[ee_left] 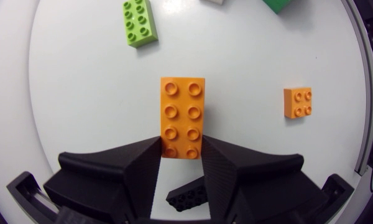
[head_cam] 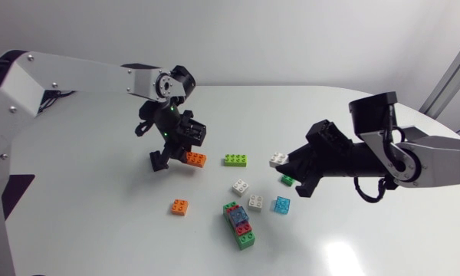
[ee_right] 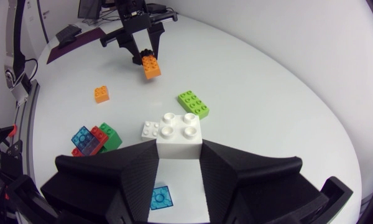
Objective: Separate the duplo bricks
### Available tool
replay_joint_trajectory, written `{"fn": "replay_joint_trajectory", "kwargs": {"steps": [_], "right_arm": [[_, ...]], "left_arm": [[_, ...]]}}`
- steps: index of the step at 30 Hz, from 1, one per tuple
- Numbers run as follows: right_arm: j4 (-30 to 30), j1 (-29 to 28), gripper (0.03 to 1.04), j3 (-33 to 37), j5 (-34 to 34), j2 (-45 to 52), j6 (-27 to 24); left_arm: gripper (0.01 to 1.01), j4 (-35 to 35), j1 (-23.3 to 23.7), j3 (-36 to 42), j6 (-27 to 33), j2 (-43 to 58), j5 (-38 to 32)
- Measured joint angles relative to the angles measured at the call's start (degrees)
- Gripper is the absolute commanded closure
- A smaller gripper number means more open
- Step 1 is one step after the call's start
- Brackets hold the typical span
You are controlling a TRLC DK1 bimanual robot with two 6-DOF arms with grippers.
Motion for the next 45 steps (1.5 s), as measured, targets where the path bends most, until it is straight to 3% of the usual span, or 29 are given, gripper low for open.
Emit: {"fn": "replay_joint_trajectory", "kwargs": {"steps": [9, 12, 16, 22, 29, 36, 37, 45], "right_arm": [[3.5, 0.1, 0.71, 1.3, 0.2, 9.1, -1.0], [4.3, 0.5, 0.71, 2.7, 0.7, 11.8, -1.2], [5.4, 1.3, 0.71, 4.5, 0.9, 15.3, -1.6], [6.7, 2.5, 0.71, 5.4, 1.8, 19.2, -1.8], [8.0, 3.6, 0.71, 6.2, 2.7, 22.4, -2.0], [8.9, 4.5, 0.7, 7.1, 3.9, 25.0, -2.0], [8.9, 4.6, 0.68, 7.3, 4.0, 25.3, -2.1], [8.6, 5.4, 0.2, 7.6, 4.4, 26.1, -3.0]], "left_arm": [[0.767, 2.6, 0.9, -0.6, 0.0, 3.2, -1.5], [0.621, 2.7, 1.0, -0.6, 0.0, 3.4, -1.6], [0.336, 2.8, 1.0, -0.6, 0.0, 3.4, -1.6], [0.151, 2.7, 1.0, -0.6, 0.0, 3.4, -1.6], [0.097, 2.7, 0.4, -0.6, -0.3, 2.1, 0.8], [0.095, 3.0, -3.2, -1.6, -1.2, -3.4, 3.1], [0.095, 3.0, -3.7, -2.0, -1.5, -4.1, 3.4], [0.092, 3.0, -4.5, -4.1, -1.6, -6.0, 3.8]]}}
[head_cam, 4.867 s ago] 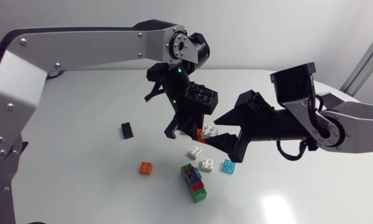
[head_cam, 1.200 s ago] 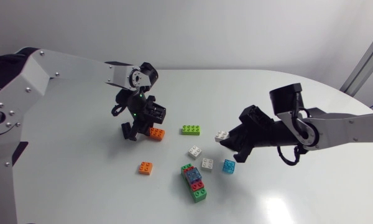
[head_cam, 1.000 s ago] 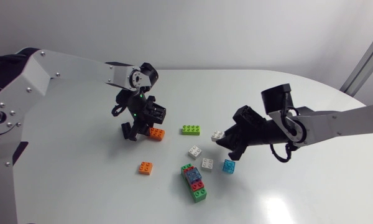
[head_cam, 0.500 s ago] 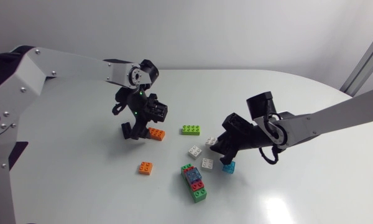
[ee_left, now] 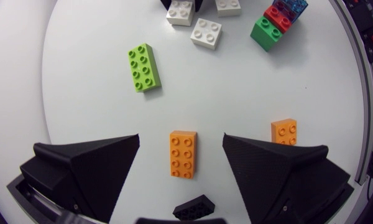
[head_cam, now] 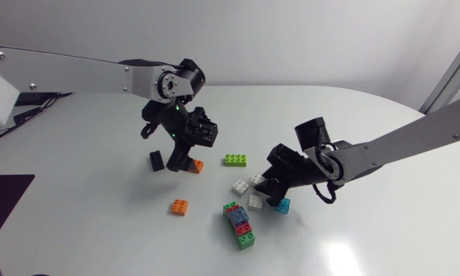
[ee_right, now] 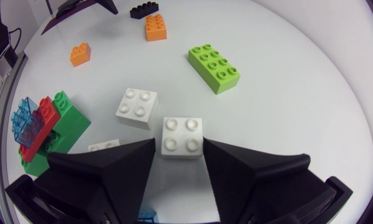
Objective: Separate the duplo bricks
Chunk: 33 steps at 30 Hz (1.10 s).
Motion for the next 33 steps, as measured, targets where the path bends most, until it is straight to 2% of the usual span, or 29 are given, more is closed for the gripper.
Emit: {"fn": "replay_joint_trajectory", "kwargs": {"steps": [3, 9, 14, 18, 23, 33], "right_arm": [[-0.3, 0.0, 0.12, 0.0, 0.0, 0.0, -0.2], [-3.3, -0.5, 0.13, -0.9, -0.1, -5.4, -0.6], [-5.9, -3.9, 0.16, -3.0, -0.9, -12.4, -3.0], [-6.1, -4.7, 0.16, -6.3, -0.6, -13.2, -4.9], [-5.9, -2.3, 0.16, -9.6, 1.5, -13.3, -5.3], [-3.0, 3.7, 0.16, -9.4, 5.6, -12.3, -5.0]], "left_arm": [[0.087, 0.0, -0.2, -0.6, -0.2, -0.3, 0.0], [0.087, 0.1, -1.6, -1.6, -0.4, -1.8, 1.1], [0.087, 0.4, -3.7, -3.2, -0.8, -3.3, 1.4], [0.087, 0.5, -4.9, -3.7, -1.4, -3.4, 1.7], [0.085, 0.9, -4.9, -4.7, -1.4, -3.7, 1.7], [0.085, 1.8, -4.2, -7.1, -1.4, -5.7, 2.2]]}}
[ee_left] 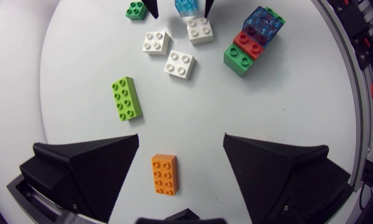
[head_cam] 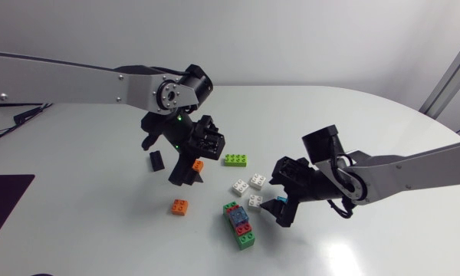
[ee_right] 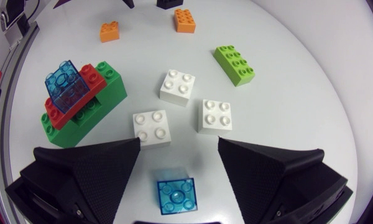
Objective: Separate the duplo bricks
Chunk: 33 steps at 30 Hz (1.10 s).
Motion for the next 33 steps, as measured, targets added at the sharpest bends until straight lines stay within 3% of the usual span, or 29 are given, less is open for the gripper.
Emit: {"fn": "replay_joint_trajectory", "kwargs": {"steps": [16, 33], "right_arm": [[1.4, 2.1, 0.16, 4.8, 1.9, 4.8, 1.3], [-1.1, -5.6, 0.22, -3.5, -2.0, -2.1, -0.9]], "left_arm": [[0.084, 0.6, 0.4, -0.9, 0.0, -0.2, 0.5], [0.084, 0.6, -4.1, -0.9, -0.5, -0.2, 1.0]]}}
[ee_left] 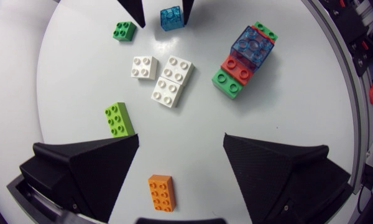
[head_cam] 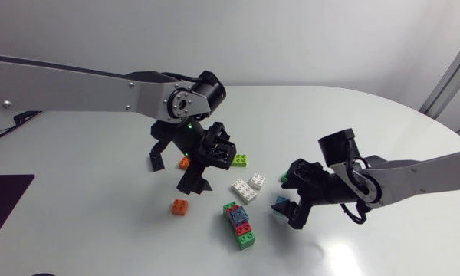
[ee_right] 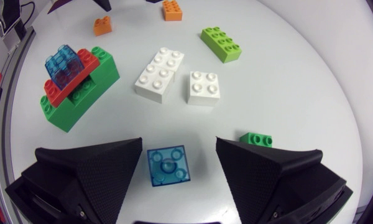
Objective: Separate the duplo bricks
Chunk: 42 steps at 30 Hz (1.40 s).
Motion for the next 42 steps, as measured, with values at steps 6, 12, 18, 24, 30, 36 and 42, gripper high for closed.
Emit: {"fn": "replay_joint_trajectory", "kwargs": {"steps": [6, 12, 18, 24, 30, 36, 42], "right_arm": [[-3.4, -2.3, 0.27, -4.3, -0.9, -4.6, -2.4], [-8.4, -5.6, 0.28, -7.7, -2.3, -11.3, -5.4], [-8.3, -5.8, 0.27, -7.0, -2.8, -10.9, -5.6], [-4.6, -3.5, 0.28, -4.4, -2.8, -4.4, -4.6], [-3.3, -1.5, 0.56, -2.9, -2.8, -2.1, -3.3], [-2.6, -1.1, 0.71, -2.8, -2.8, -1.3, -3.2], [-3.2, -2.8, 0.71, -3.5, -3.0, -2.3, -3.5]], "left_arm": [[0.084, 0.0, -0.1, 0.0, -1.0, 0.0, 0.0], [0.084, 0.4, -0.7, 0.0, -1.0, 0.0, 0.0], [0.084, 0.4, -1.9, 0.0, -1.4, 0.0, 0.0], [0.084, 0.4, -1.9, 0.0, -1.4, 0.0, 0.0], [0.084, 0.4, -1.9, 0.0, -1.4, 0.0, 0.0], [0.084, 0.4, -1.9, 0.0, -1.4, 0.0, 0.0], [0.084, 0.4, -2.2, 0.0, -1.4, 0.0, 0.0]]}}
